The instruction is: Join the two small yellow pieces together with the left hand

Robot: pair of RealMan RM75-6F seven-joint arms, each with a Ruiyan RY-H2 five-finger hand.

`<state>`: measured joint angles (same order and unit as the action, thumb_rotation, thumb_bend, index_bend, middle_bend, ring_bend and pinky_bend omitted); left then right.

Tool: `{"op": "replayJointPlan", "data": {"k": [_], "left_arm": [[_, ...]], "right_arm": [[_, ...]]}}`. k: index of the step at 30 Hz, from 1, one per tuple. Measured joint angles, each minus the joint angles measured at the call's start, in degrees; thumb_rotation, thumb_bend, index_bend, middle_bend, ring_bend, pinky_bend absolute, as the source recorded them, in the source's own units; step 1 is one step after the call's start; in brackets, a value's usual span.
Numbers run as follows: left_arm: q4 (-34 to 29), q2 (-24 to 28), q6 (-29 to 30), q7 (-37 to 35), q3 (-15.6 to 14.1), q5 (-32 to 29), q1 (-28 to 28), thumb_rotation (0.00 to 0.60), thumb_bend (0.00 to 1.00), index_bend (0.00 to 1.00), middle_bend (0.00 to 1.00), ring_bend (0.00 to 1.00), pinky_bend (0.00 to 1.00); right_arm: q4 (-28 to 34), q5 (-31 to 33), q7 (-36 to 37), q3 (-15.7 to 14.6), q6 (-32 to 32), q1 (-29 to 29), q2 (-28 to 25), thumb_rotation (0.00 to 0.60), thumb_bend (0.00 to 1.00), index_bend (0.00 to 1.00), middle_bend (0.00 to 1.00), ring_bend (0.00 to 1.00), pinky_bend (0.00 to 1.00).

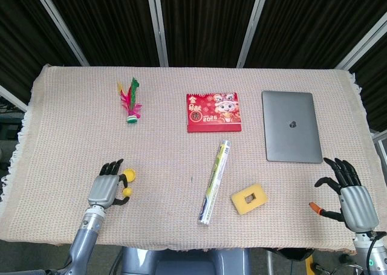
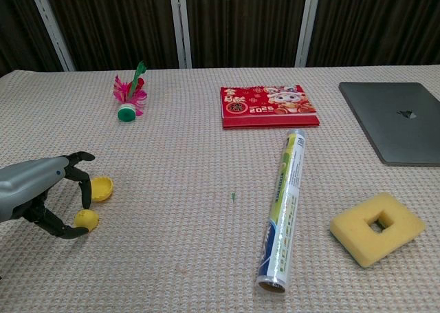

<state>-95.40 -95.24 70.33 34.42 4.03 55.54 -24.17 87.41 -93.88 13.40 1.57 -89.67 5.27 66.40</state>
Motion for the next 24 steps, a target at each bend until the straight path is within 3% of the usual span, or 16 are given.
{"op": "replayJointPlan", "data": {"k": [24], "left_arm": [[-0.53, -0.15, 0.82, 0.70, 0.22, -0.12, -0.30, 0.600, 0.32, 0.53, 0.00, 0.00, 0.00]], "right_arm": [[0.02, -0.05, 0.00, 0.03, -0.07, -0.03, -0.01, 0.600, 0.00, 0.48, 0.07, 0.00, 0.00]]}}
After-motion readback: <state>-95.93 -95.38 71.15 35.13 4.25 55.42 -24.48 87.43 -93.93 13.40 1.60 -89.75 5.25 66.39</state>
